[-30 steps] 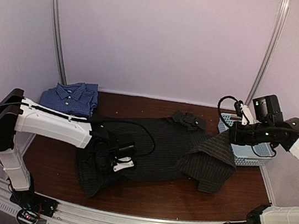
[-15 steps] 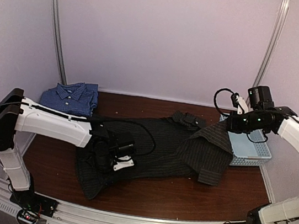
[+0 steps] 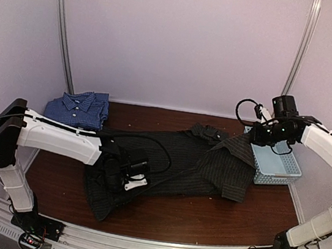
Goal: Fold and stack the long sleeve shirts
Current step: Fold the flattened shirt at the center of the board.
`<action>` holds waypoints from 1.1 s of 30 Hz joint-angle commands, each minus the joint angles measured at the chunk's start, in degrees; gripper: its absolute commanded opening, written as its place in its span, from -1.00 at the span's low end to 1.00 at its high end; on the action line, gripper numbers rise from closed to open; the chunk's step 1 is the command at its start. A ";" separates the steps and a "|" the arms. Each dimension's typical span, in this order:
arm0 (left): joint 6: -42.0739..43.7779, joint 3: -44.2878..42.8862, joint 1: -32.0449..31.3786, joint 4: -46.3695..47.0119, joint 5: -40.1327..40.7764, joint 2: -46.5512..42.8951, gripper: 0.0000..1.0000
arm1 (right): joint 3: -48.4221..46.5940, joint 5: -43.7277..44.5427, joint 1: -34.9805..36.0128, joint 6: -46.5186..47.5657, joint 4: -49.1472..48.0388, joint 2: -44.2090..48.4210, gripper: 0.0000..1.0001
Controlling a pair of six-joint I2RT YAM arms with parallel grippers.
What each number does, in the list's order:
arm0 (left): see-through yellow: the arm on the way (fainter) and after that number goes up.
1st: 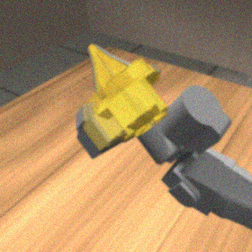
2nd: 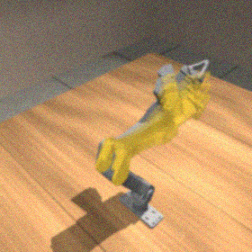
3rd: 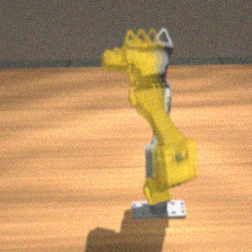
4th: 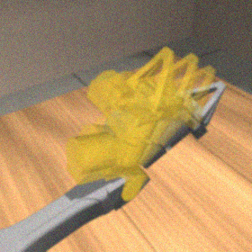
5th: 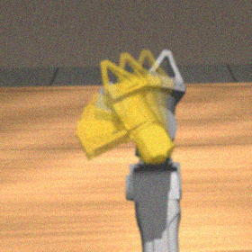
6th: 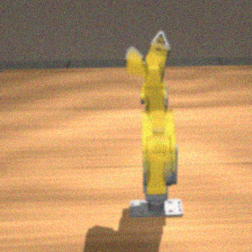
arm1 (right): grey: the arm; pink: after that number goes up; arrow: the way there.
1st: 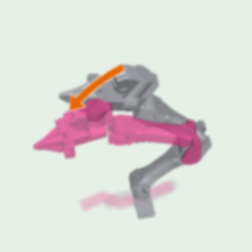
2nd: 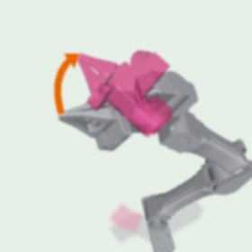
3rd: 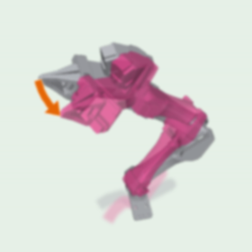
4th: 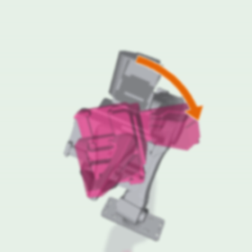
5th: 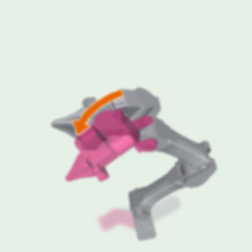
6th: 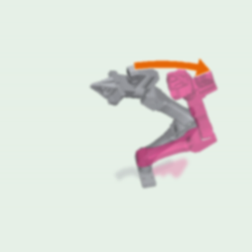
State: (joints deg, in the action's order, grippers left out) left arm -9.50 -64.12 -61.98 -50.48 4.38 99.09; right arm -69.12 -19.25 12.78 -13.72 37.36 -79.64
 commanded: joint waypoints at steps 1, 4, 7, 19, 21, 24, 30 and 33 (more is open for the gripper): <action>-1.18 -0.11 0.50 0.27 2.73 0.34 0.07 | -1.84 -0.59 -1.14 0.19 -3.07 -1.89 -1.00; -1.87 -0.33 0.45 -0.39 4.45 0.38 0.08 | -2.36 -0.60 -1.45 0.36 -3.17 -3.02 -1.00; -2.63 -1.10 0.62 -1.00 6.86 0.21 0.09 | -2.94 -0.53 -1.70 0.46 -3.17 -3.74 -1.00; -1.72 -3.37 3.22 -3.37 11.50 -0.48 0.15 | -3.53 0.26 -2.14 0.62 -3.02 -4.51 -1.00; -1.60 -4.27 3.54 -4.31 12.64 -0.03 0.17 | -3.45 0.10 -2.15 0.61 -3.16 -4.79 -1.00; -1.55 -5.89 3.64 -5.36 13.16 0.47 0.19 | -3.24 -0.37 -2.16 0.55 -3.49 -5.16 -1.00; -1.31 -7.37 3.63 -7.16 13.44 1.09 0.28 | -2.60 -0.21 -2.14 0.61 -4.14 -5.99 -1.00; -1.60 -7.88 3.68 -7.69 14.50 1.36 0.30 | -2.30 -0.09 -2.14 0.64 -4.39 -6.39 -1.00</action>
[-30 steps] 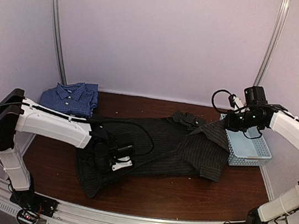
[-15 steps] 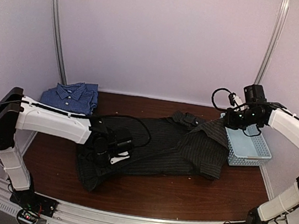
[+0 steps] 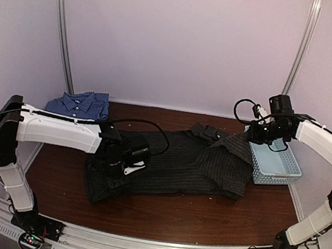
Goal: Fold and stack the long sleeve shirts
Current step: Fold the flattened shirt at the center of the board.
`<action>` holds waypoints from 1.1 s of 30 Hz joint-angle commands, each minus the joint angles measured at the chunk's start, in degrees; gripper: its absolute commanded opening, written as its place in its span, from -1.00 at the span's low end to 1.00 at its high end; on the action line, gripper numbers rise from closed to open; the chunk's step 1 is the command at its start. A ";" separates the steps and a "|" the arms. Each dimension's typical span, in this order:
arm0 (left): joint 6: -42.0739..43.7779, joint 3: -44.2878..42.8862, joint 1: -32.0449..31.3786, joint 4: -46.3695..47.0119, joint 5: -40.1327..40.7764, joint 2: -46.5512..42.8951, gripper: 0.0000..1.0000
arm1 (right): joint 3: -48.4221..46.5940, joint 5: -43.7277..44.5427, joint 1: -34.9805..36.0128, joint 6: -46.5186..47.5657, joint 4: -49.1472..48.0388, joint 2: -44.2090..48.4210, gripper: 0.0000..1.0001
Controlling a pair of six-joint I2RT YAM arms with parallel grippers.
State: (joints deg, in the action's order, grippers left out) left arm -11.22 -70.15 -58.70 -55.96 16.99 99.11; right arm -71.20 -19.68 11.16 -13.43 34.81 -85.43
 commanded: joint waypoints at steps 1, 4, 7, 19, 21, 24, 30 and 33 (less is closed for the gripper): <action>0.15 -2.03 0.39 -2.36 2.00 1.35 0.31 | -0.11 0.16 -0.52 0.34 -2.04 -0.63 -1.00; 0.11 -2.01 0.87 -2.31 2.88 1.26 0.34 | 0.14 -0.12 -0.52 0.34 -2.13 -0.76 -1.00; -0.02 -2.01 1.83 -2.38 4.23 1.34 0.36 | 0.18 -0.12 -0.53 0.38 -2.07 -0.73 -1.00; 0.69 -1.21 2.73 -1.38 3.33 -0.12 0.44 | 0.75 -0.06 -0.53 0.68 -1.35 0.47 -1.00; 1.66 -0.88 2.77 -0.79 2.04 -0.68 0.45 | 0.95 -0.11 -0.52 0.84 -1.20 0.60 -1.00; 2.65 -0.34 2.71 -0.07 0.76 -1.28 0.46 | 1.00 0.18 -0.55 1.12 -0.90 0.78 -1.00; 3.31 0.19 2.78 0.62 1.13 0.17 0.53 | 0.68 -0.50 -0.41 1.39 -0.83 0.37 -1.00; 3.46 0.32 2.76 0.85 1.70 0.70 0.54 | 0.09 -0.35 -0.37 1.39 -0.94 -0.02 -1.00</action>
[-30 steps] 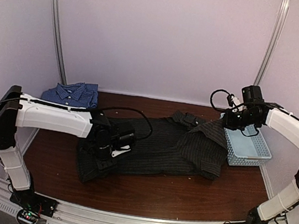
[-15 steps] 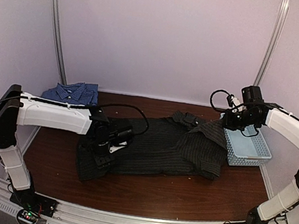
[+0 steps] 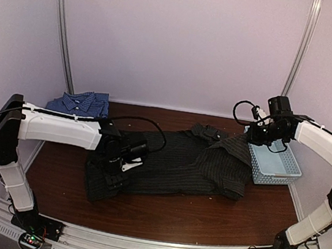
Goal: Fold and stack the long sleeve shirts
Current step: Fold the flattened shirt at the center of the board.
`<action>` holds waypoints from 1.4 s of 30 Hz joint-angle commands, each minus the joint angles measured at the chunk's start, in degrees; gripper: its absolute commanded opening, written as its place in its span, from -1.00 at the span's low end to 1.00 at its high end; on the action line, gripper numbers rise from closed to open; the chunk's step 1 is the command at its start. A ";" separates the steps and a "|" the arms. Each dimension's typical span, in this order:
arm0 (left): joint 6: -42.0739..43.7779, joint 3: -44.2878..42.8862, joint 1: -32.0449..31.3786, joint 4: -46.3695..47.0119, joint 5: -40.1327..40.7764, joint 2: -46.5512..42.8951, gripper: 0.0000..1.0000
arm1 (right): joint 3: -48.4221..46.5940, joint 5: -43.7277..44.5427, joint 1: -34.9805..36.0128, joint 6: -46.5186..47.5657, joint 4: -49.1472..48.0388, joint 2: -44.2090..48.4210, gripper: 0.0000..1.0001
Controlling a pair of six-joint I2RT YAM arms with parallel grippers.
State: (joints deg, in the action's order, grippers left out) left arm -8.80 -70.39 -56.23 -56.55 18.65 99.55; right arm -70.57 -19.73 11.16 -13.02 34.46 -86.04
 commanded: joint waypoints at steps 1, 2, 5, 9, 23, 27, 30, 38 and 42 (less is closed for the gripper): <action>1.25 0.79 0.28 1.67 0.29 0.29 0.55 | -0.80 -0.37 -0.35 0.97 -0.64 0.34 -1.00; 1.50 0.98 0.32 1.93 0.33 0.37 0.56 | -1.08 -0.40 -0.35 1.02 -0.64 -0.03 -1.00; 1.99 1.34 0.32 2.37 1.21 1.16 0.58 | -1.74 -0.56 -0.12 1.05 -0.70 -1.26 -1.00; 2.96 1.57 0.33 2.75 3.06 3.03 0.61 | -1.92 -0.66 0.85 0.98 -1.35 -3.08 -1.00; 5.63 1.99 1.03 3.50 10.71 2.82 0.67 | -3.31 0.35 3.71 0.62 -2.40 -8.25 -1.00; 6.08 0.73 1.09 4.38 7.87 -0.92 0.67 | -3.52 0.14 4.04 0.54 -2.74 -9.73 -1.00; 6.81 0.67 1.09 8.09 5.38 -4.30 0.68 | -3.44 -0.49 4.22 0.14 -3.92 -10.59 -0.98; 3.44 -1.84 1.04 19.51 -0.16 -5.66 0.75 | -7.10 0.69 5.10 0.55 -4.11 -16.15 -0.82; 1.84 -2.64 1.07 21.96 -1.22 -3.88 0.75 | -10.77 7.29 5.10 0.63 -2.86 -18.30 -0.56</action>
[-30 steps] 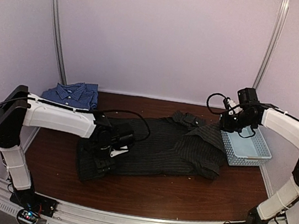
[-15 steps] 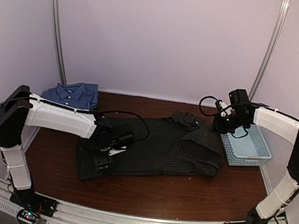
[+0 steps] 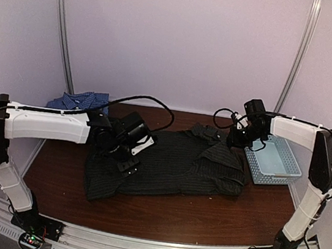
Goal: Fold and stack the long sleeve shirts
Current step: Fold the flattened shirt at the center of the board.
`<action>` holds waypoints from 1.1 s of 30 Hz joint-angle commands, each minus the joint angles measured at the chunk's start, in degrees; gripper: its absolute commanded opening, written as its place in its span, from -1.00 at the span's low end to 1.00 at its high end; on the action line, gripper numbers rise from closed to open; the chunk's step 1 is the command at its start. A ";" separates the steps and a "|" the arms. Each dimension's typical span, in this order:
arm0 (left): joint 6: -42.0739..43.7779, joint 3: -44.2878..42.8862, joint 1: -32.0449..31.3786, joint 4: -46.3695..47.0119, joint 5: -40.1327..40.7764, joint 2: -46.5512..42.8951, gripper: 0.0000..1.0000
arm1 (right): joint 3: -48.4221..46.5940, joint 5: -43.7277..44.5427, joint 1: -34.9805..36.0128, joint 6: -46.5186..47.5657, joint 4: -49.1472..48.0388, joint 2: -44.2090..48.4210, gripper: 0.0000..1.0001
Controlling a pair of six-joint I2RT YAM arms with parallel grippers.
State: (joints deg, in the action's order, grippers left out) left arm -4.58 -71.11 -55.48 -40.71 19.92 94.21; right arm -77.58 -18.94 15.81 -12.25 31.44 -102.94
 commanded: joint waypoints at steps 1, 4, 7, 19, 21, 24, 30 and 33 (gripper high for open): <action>-2.71 -1.78 0.35 6.50 -2.24 1.93 0.75 | -4.65 8.43 0.40 -0.23 0.42 -1.51 -0.48; -3.45 -0.83 0.29 7.45 -0.56 2.38 0.75 | -7.09 13.87 0.44 -0.72 2.06 -0.96 -0.26; -4.11 0.33 0.30 8.68 0.20 2.01 0.75 | -6.98 17.72 0.38 -1.15 2.68 1.31 -0.02; -9.98 8.47 0.30 19.48 -13.83 1.36 0.79 | 17.32 17.47 10.29 -9.12 -0.89 22.55 0.29; -10.93 9.55 0.29 20.19 -15.10 1.49 0.79 | 20.83 19.26 13.56 -11.95 -0.35 26.03 0.28; -12.41 11.48 0.30 21.87 -17.37 1.42 0.79 | 27.02 21.01 17.74 -16.78 -0.49 31.54 0.25; -14.70 15.65 0.30 24.31 -18.65 0.05 0.79 | 37.42 25.29 24.00 -25.16 0.83 40.70 0.17; -15.14 17.17 0.35 24.46 -18.72 -1.03 0.79 | 41.16 26.05 24.15 -26.71 0.19 43.63 0.16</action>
State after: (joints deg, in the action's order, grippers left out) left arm -17.67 -55.66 -55.48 -19.42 2.68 96.01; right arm -40.32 3.09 39.38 -33.52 31.86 -62.33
